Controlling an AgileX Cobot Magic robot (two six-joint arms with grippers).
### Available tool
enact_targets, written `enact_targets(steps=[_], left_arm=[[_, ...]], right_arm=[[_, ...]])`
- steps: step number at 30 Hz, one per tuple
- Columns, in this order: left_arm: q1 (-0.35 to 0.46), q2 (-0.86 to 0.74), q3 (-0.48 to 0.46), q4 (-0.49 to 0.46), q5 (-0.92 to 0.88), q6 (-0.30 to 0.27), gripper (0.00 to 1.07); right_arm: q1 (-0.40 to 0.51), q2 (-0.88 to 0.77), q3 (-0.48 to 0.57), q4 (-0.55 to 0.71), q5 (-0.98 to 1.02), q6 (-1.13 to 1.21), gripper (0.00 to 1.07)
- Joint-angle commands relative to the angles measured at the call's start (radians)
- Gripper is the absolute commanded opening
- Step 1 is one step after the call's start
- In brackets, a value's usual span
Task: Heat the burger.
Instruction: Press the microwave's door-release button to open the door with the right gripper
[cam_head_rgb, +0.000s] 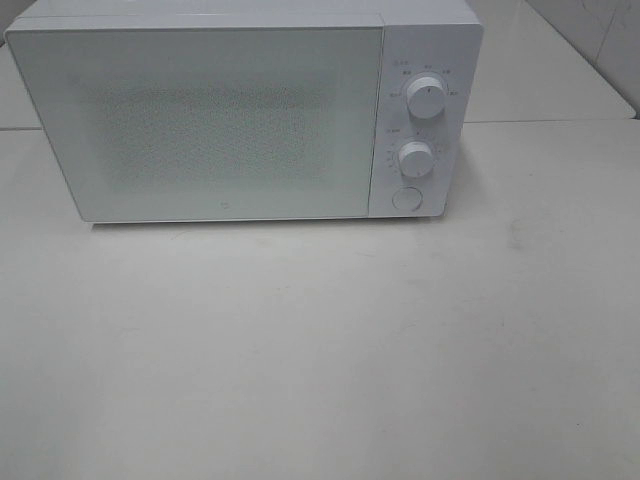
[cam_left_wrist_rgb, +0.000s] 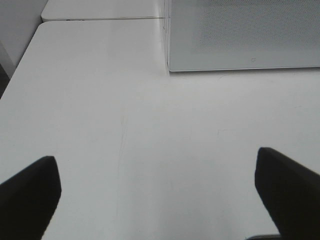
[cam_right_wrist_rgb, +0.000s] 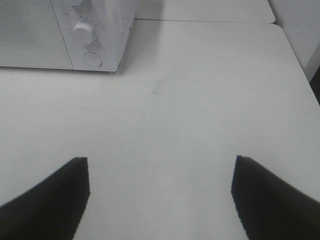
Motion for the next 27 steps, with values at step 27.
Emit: enact_targets(steps=[27], left_arm=[[-0.004, -0.017, 0.003, -0.002, -0.016, -0.007, 0.98]], right_arm=[[-0.003, 0.14, -0.038, 0.004, -0.189, -0.009, 0.76]])
